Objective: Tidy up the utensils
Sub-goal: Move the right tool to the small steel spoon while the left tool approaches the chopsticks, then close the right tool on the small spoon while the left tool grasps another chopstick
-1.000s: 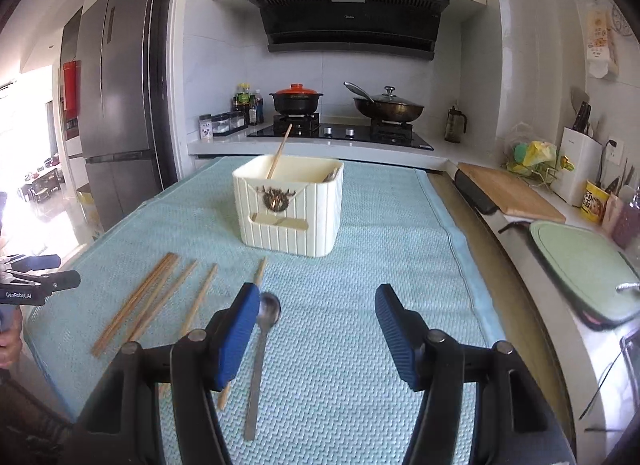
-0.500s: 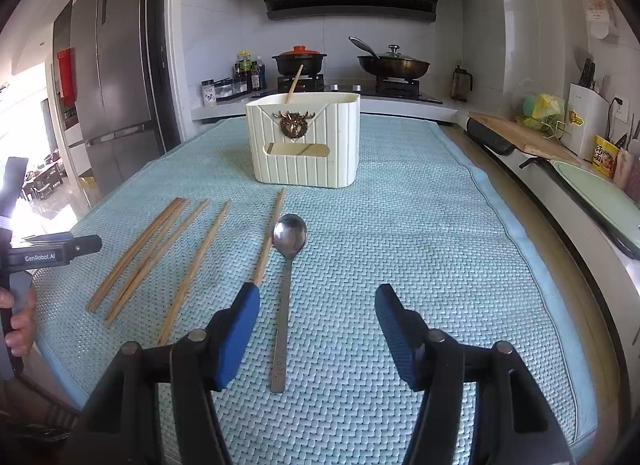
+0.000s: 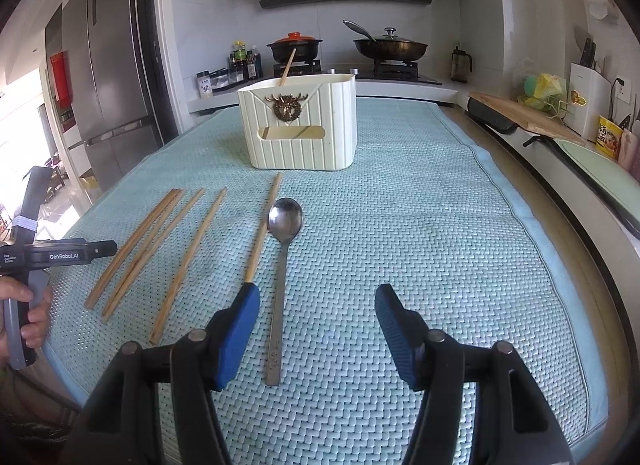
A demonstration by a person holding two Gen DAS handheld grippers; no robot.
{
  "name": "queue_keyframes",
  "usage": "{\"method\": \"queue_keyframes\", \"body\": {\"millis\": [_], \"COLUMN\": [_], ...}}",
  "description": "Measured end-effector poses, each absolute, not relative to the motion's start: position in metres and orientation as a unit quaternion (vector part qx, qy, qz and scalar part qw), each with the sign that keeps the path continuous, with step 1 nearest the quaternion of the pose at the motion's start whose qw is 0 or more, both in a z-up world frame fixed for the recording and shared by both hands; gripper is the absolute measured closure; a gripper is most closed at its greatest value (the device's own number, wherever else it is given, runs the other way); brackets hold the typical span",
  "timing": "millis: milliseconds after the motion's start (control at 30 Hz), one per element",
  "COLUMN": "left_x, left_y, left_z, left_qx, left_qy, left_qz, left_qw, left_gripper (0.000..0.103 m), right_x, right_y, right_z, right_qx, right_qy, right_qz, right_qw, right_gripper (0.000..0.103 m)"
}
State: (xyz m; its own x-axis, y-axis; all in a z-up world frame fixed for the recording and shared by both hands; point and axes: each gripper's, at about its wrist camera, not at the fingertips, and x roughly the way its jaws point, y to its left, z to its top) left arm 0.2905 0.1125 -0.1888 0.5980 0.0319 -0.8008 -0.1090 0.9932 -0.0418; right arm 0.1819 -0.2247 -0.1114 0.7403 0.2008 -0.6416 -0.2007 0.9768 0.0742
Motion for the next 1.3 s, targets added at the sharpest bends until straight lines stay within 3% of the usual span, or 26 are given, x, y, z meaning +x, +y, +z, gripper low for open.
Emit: {"method": "queue_keyframes", "body": {"millis": [367, 533, 700, 933, 1300], "left_x": [0.306, 0.323, 0.332, 0.330, 0.390], "left_y": [0.114, 0.111, 0.113, 0.114, 0.124], "left_z": [-0.198, -0.201, -0.201, -0.201, -0.199], "left_qx": [-0.024, -0.015, -0.010, -0.011, -0.018], "left_qy": [0.461, 0.473, 0.474, 0.477, 0.504], "left_qz": [0.051, 0.033, 0.021, 0.013, 0.019], "left_qw": [0.886, 0.880, 0.880, 0.879, 0.863], "left_gripper": [0.007, 0.000, 0.000, 0.000, 0.000], "right_x": [0.187, 0.205, 0.233, 0.255, 0.303], "right_y": [-0.220, -0.217, -0.211, -0.188, -0.156], "right_z": [-0.115, -0.128, -0.149, -0.152, -0.152], "right_qx": [-0.011, -0.017, -0.014, -0.057, -0.076], "right_qy": [0.356, 0.391, 0.438, 0.442, 0.454], "right_qz": [0.114, 0.117, 0.120, 0.129, 0.147], "right_qw": [0.927, 0.913, 0.891, 0.886, 0.876], "right_gripper": [0.042, 0.042, 0.042, 0.040, 0.042]}}
